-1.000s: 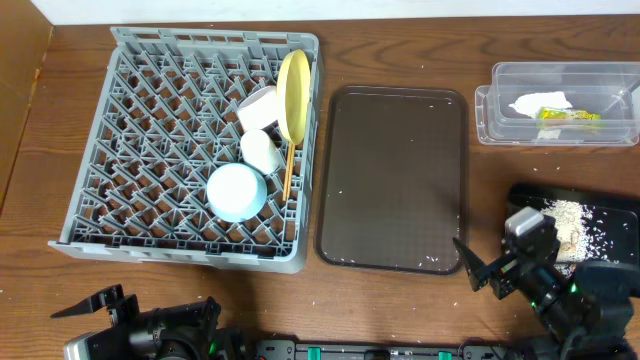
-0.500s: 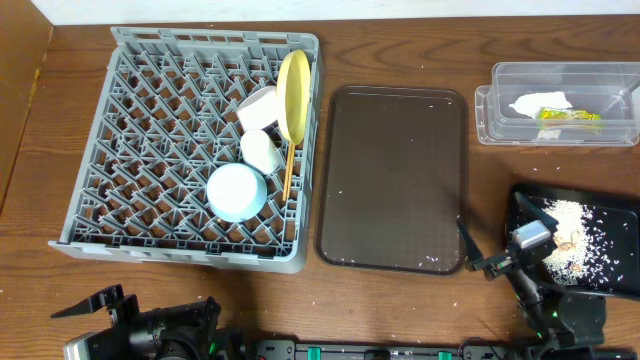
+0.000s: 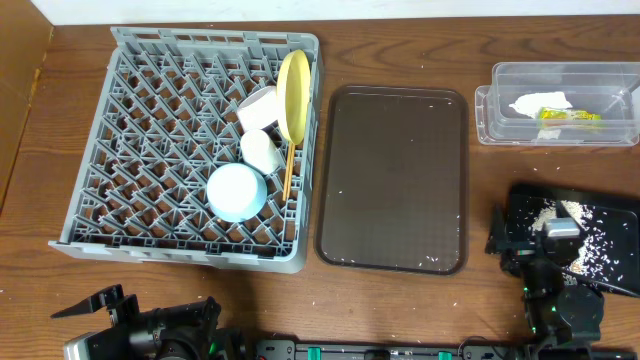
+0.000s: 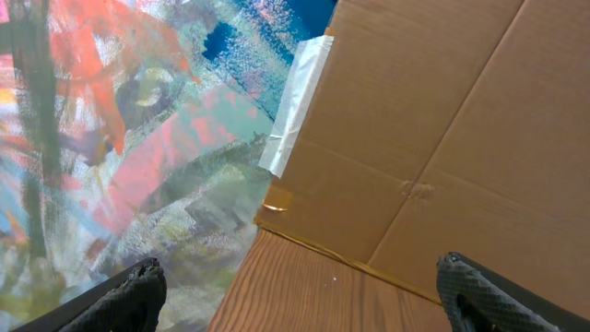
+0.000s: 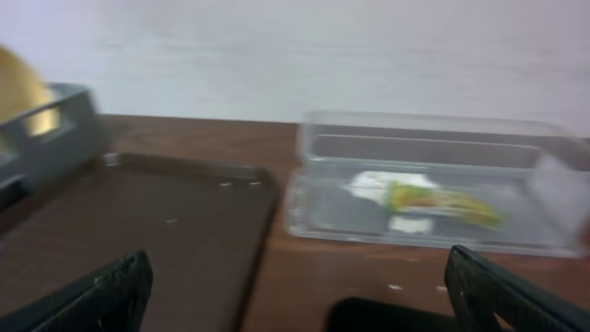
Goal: Sort waste into correct bins and load items into the dishwasher
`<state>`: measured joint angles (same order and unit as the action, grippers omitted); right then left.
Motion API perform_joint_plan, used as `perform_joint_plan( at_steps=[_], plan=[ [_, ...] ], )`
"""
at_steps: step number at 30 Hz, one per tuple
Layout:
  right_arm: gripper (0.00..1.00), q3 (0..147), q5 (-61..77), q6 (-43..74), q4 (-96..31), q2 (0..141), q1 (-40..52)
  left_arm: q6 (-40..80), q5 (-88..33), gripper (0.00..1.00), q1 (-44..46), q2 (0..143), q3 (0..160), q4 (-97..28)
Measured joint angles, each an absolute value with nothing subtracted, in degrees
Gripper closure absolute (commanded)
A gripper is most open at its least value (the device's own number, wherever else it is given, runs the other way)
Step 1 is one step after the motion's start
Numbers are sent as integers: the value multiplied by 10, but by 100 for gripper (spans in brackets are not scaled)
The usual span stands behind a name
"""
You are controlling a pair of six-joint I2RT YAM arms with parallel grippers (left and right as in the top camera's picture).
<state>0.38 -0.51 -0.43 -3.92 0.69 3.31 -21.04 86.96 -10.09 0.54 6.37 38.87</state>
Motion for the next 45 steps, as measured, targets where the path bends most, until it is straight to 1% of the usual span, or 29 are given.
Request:
perform_joint_plan(
  at_steps=[8, 45],
  plan=[
    [1, 4, -20, -37, -39, 7, -1, -211, 869, 5, -101, 5, 64, 389],
    [1, 4, -19, -34, -39, 7, -1, -211, 870, 5, -101, 5, 64, 389]
  ],
)
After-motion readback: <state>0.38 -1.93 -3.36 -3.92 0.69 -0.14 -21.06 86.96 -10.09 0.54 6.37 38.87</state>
